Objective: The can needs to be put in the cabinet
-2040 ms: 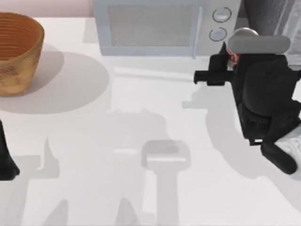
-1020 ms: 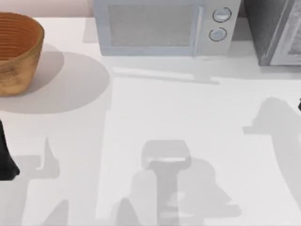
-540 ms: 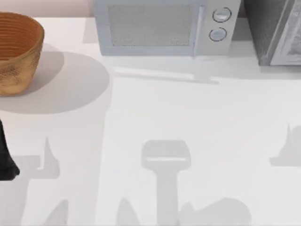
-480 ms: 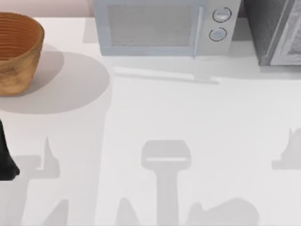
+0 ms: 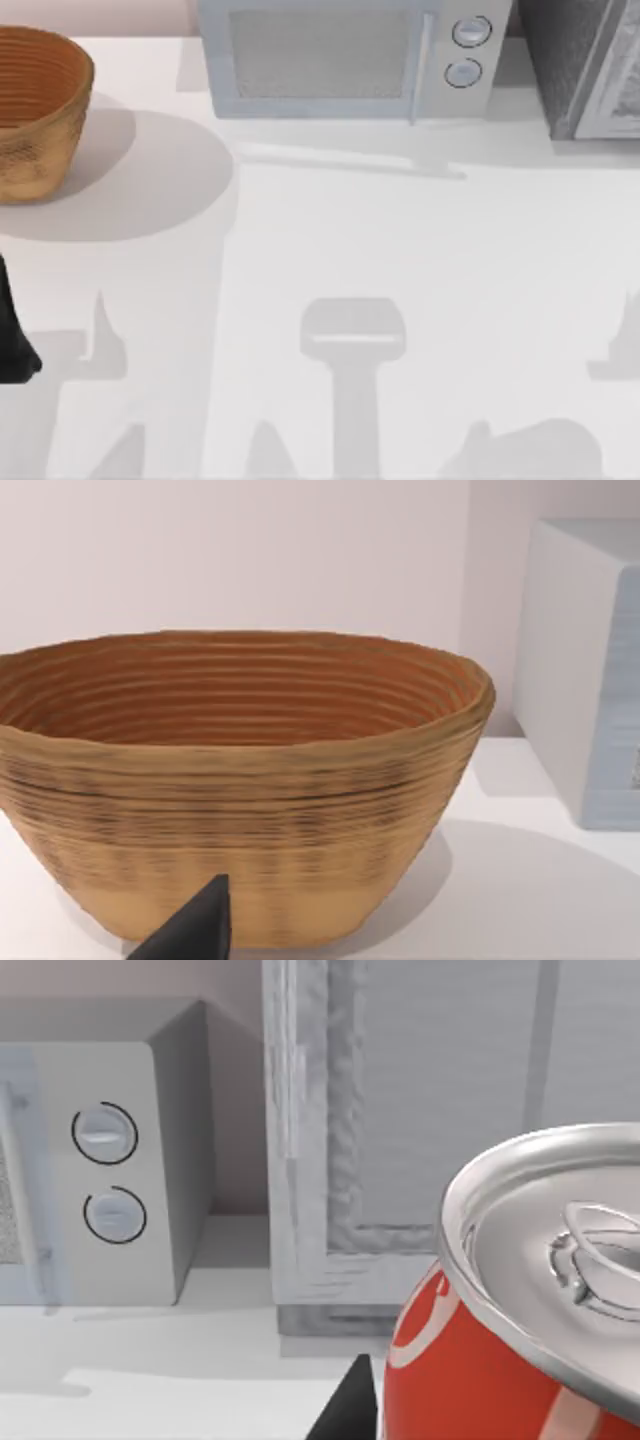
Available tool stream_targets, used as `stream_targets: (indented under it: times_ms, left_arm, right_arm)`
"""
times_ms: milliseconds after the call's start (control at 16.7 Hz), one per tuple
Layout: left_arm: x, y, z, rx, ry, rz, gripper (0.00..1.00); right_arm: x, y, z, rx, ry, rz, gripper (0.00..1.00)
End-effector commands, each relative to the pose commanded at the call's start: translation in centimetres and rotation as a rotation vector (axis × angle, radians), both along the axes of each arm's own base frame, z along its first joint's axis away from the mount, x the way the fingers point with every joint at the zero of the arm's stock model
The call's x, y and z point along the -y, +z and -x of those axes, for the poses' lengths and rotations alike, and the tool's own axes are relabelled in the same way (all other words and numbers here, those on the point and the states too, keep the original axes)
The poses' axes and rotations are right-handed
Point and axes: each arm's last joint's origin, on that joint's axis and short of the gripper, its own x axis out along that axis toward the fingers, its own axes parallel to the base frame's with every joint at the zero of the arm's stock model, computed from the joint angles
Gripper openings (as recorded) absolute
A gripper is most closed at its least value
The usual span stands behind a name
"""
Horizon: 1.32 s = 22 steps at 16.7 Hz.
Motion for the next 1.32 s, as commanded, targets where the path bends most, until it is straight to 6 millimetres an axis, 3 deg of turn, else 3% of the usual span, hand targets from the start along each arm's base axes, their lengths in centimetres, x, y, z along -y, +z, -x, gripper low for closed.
stream_targets:
  times_ms: [240, 420, 780, 1080, 1320]
  left_arm:
    - [0.0, 0.0, 0.0, 0.000, 0.000, 0.000, 1.00]
    - [0.0, 0.0, 0.0, 0.000, 0.000, 0.000, 1.00]
    - [0.0, 0.0, 0.0, 0.000, 0.000, 0.000, 1.00]
    - [0.0, 0.0, 0.0, 0.000, 0.000, 0.000, 1.00]
    - [0.0, 0.0, 0.0, 0.000, 0.000, 0.000, 1.00]
  right_arm:
    - [-0.1, 0.8, 0.0, -0.007, 0.002, -0.003, 0.00]
    - [-0.2, 4.0, -0.2, -0.025, 0.001, -0.004, 0.00]
    - [-0.9, 15.6, -2.6, -0.047, -0.003, 0.000, 0.00]
    - [-2.2, 25.8, -7.5, -0.043, -0.004, 0.006, 0.00]
    - [-3.5, 31.5, -11.7, -0.026, -0.002, 0.006, 0.00]
